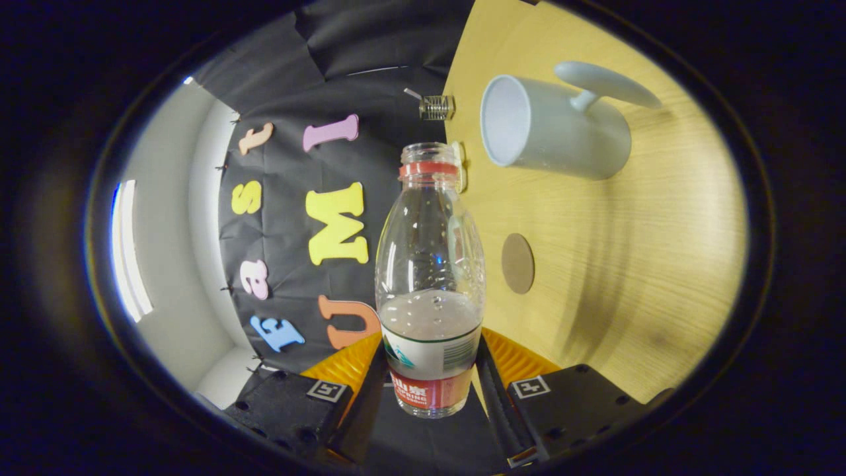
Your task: Take the bottle from table, then pour the juice into the cup, finally place the bottle on the coaster
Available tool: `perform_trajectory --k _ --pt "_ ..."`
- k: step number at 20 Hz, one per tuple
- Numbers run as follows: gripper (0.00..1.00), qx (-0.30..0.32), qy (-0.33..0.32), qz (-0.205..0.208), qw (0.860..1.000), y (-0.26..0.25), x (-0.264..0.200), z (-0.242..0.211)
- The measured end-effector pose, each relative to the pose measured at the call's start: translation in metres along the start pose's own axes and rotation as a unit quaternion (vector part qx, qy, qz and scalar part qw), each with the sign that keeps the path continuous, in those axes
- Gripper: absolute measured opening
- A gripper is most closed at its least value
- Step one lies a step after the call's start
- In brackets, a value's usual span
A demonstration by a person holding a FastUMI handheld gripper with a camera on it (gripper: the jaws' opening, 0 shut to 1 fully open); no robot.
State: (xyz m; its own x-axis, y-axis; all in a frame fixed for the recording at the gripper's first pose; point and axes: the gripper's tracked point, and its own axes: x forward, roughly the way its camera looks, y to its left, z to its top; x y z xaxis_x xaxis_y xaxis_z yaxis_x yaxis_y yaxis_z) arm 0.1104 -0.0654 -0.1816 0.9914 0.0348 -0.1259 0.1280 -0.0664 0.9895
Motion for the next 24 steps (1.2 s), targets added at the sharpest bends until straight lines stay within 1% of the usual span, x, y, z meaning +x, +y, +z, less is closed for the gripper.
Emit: perform_trajectory --k 4,8,24 --pt "0.76 0.027 -0.007 0.005 1.000 0.007 0.001 0.013" --pt "0.76 0.042 -0.008 0.004 0.999 0.016 0.009 0.010" --pt "0.75 0.105 -0.010 0.014 0.994 0.034 0.007 0.008"
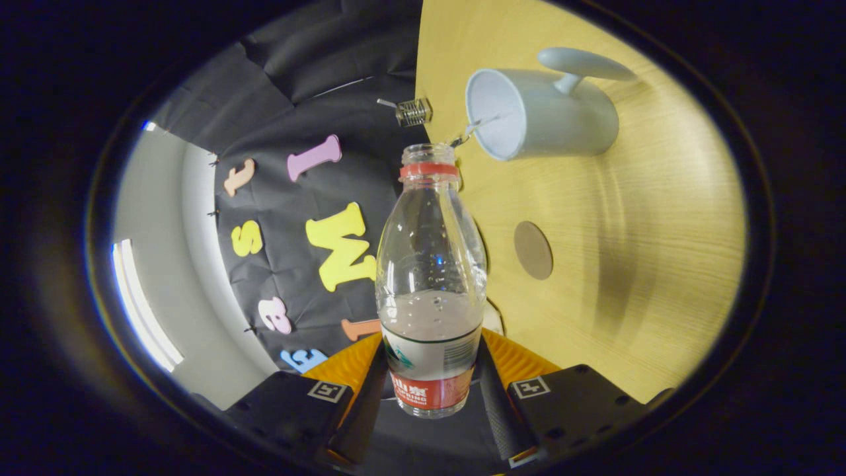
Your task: Take the bottle from table, then pour the juice into the cup, finally place the bottle on the coaster
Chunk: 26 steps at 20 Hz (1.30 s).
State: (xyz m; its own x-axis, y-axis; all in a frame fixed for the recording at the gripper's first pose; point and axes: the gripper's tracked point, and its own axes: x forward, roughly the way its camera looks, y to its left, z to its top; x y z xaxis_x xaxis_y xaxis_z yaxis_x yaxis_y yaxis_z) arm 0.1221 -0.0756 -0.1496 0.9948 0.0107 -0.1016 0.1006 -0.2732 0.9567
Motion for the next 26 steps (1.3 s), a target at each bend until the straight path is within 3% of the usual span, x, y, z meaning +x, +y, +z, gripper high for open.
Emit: perform_trajectory --k 26 --pt "0.75 0.090 -0.011 0.041 0.995 0.038 0.010 -0.005"
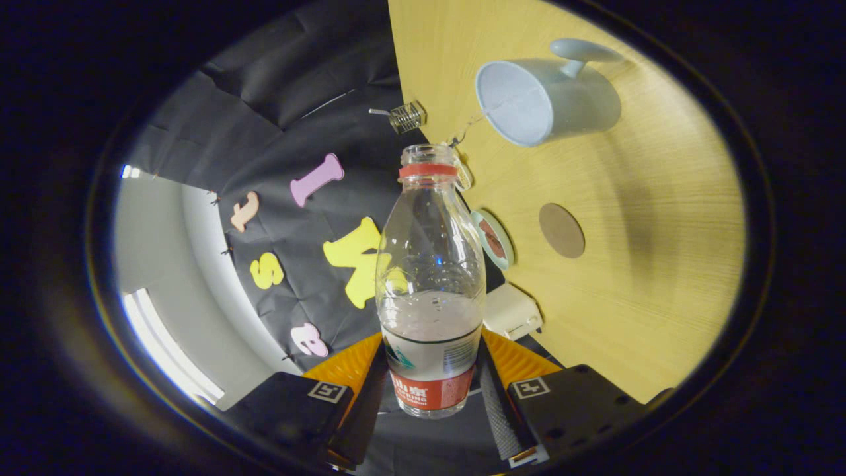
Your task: Take the bottle from table, then pour the juice into the cup, finally place the bottle on the coaster
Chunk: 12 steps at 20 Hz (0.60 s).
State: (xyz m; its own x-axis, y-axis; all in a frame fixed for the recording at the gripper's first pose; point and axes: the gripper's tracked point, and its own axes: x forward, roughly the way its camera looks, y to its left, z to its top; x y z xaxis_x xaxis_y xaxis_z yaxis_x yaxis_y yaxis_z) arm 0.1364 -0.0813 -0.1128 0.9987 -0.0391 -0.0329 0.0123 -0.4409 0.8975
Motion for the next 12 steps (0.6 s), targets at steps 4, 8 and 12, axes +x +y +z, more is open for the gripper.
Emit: perform_trajectory --k 4,8,12 --pt "0.75 0.016 -0.003 0.002 1.000 0.006 0.002 0.001" --pt "0.75 0.032 -0.006 0.011 0.999 0.013 0.003 0.002" --pt "0.75 0.047 -0.008 0.012 0.999 0.016 0.001 0.005"
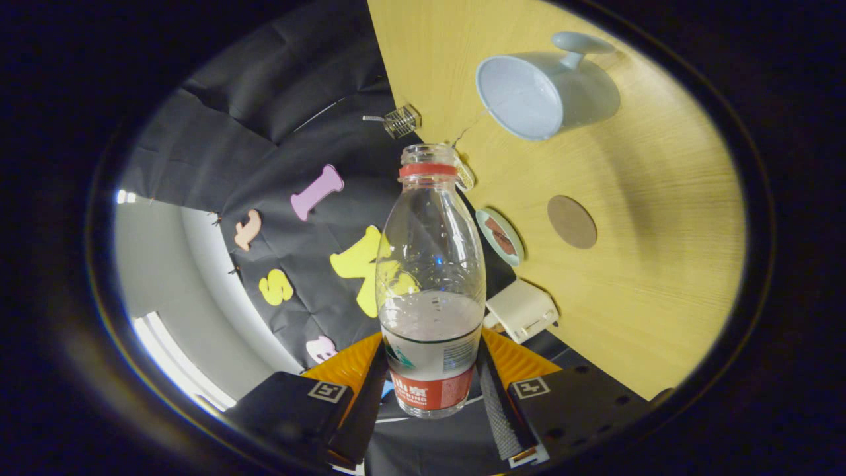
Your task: Take the bottle from table, then pour the juice into the cup, finally place the bottle on the coaster
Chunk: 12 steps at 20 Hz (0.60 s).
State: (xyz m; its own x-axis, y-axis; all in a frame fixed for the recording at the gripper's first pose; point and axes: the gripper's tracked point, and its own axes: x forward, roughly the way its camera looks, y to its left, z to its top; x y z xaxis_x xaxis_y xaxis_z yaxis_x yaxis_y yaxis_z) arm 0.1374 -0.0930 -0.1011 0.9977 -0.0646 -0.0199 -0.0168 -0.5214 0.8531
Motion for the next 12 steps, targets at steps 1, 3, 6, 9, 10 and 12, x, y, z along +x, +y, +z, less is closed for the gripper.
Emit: perform_trajectory --k 1,3,6,9,10,12 --pt "0.75 0.003 -0.001 0.000 1.000 0.0009 0.0003 0.0005" --pt "0.75 0.005 -0.003 0.002 1.000 0.0019 0.0002 0.0024" --pt "0.75 0.008 -0.006 0.003 1.000 0.0020 0.0025 0.0038" --pt "0.75 0.006 -0.007 0.001 1.000 0.0009 0.0036 0.0052" --pt "0.75 0.003 -0.006 0.000 1.000 -0.0004 0.0036 0.0047" --pt "0.75 -0.002 -0.006 -0.002 1.000 -0.0032 0.0031 0.0037"
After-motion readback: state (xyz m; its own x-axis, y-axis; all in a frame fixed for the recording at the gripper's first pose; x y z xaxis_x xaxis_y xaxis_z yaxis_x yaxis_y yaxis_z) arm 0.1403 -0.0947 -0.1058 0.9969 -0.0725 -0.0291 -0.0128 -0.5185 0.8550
